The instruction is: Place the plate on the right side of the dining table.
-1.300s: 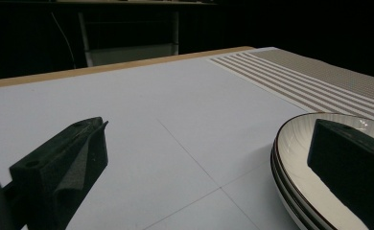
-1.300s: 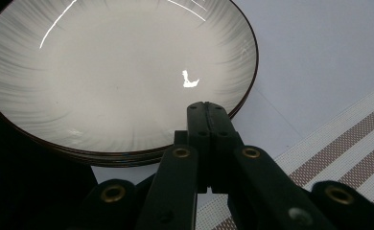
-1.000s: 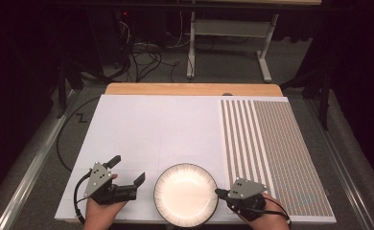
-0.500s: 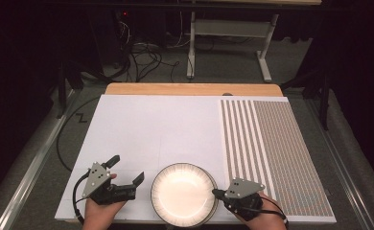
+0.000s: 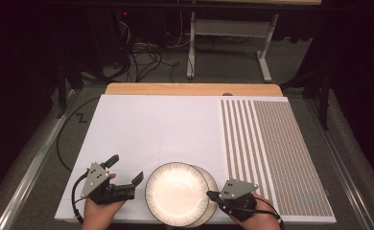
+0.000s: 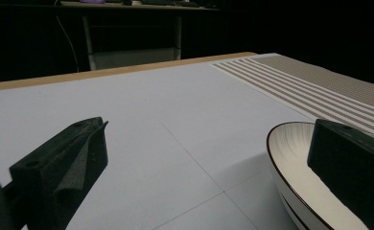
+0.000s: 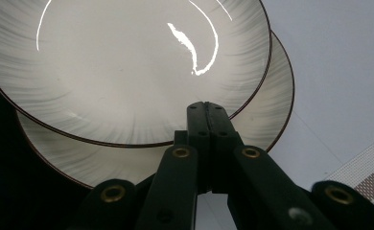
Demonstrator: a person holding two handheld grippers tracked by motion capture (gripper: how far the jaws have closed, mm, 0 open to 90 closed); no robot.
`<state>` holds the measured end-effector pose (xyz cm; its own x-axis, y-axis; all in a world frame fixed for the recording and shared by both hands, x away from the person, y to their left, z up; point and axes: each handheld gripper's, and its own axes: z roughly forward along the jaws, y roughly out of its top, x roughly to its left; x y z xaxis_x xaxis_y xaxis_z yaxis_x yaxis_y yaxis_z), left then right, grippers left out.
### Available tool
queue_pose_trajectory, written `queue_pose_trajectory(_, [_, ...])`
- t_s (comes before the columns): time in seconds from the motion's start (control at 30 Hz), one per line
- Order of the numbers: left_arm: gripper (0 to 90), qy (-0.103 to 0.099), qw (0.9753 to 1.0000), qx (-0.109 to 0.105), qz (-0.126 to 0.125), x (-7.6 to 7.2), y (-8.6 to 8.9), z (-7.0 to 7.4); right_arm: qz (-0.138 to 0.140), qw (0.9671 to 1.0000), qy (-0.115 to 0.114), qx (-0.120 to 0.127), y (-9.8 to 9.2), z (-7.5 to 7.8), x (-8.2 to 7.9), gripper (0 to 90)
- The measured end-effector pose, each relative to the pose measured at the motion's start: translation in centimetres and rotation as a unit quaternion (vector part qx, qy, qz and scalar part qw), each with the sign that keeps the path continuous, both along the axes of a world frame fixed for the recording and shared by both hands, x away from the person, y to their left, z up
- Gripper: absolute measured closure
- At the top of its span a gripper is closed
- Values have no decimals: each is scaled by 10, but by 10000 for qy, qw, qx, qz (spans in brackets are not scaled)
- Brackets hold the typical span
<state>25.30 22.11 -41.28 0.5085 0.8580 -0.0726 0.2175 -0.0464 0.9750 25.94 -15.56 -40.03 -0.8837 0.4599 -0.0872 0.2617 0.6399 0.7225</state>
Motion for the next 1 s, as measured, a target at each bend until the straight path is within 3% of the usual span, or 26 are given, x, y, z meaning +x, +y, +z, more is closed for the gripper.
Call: queue_pose_trajectory(1.0, [7,21,10000,-50,6,0,1,0,5,9997,132,182,0,-4,4,900])
